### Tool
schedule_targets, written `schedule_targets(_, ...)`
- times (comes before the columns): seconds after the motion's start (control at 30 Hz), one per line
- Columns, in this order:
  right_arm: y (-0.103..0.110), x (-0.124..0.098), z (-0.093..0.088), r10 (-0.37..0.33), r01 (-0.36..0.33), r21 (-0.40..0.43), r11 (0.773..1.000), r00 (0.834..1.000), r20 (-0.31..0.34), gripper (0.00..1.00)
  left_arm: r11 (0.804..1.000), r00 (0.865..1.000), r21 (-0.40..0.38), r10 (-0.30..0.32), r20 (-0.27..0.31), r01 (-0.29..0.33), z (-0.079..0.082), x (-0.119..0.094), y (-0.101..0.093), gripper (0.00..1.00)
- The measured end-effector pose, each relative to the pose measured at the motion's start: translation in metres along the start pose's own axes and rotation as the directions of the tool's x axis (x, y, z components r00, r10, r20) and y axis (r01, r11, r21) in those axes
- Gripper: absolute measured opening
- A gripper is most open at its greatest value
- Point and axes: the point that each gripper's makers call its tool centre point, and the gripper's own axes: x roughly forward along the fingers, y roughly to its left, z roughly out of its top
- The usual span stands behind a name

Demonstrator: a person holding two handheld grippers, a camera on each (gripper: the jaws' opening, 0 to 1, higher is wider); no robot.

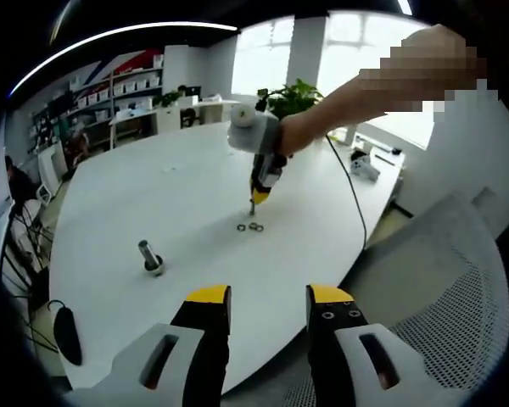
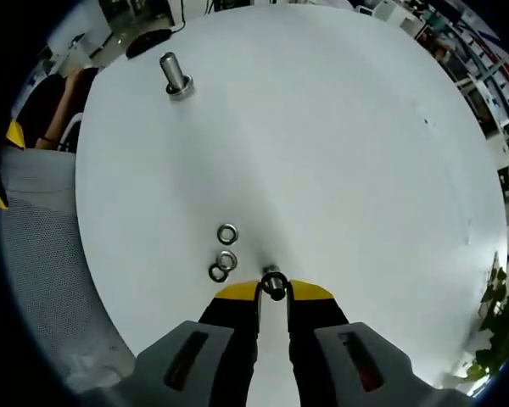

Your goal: Place the washer onto the threaded stud by aligning its center hole with the stud, sliding it down to the base, and recovering from edge contact or off-axis alignment until the washer reaches the visible bottom stop.

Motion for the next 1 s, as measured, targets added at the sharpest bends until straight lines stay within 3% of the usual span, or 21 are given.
schedule_targets(0.53, 0.007, 0.021, -0.01, 0.026, -0.025, 0.014, 1.0, 0.999, -0.045, 0.14, 1.0, 1.0, -0.009, 0.008, 0.001, -0.008, 0.0, 0.0, 0.001, 0.33)
schedule_targets(1.0, 0.005, 0.014, -0.016, 0.018, -0.017, 0.038, 0.999, 1.0, -0.025, 0.18, 1.0, 1.0, -0.006, 0.001, -0.004, -0.001, -0.001, 0.001, 0.0, 0.33)
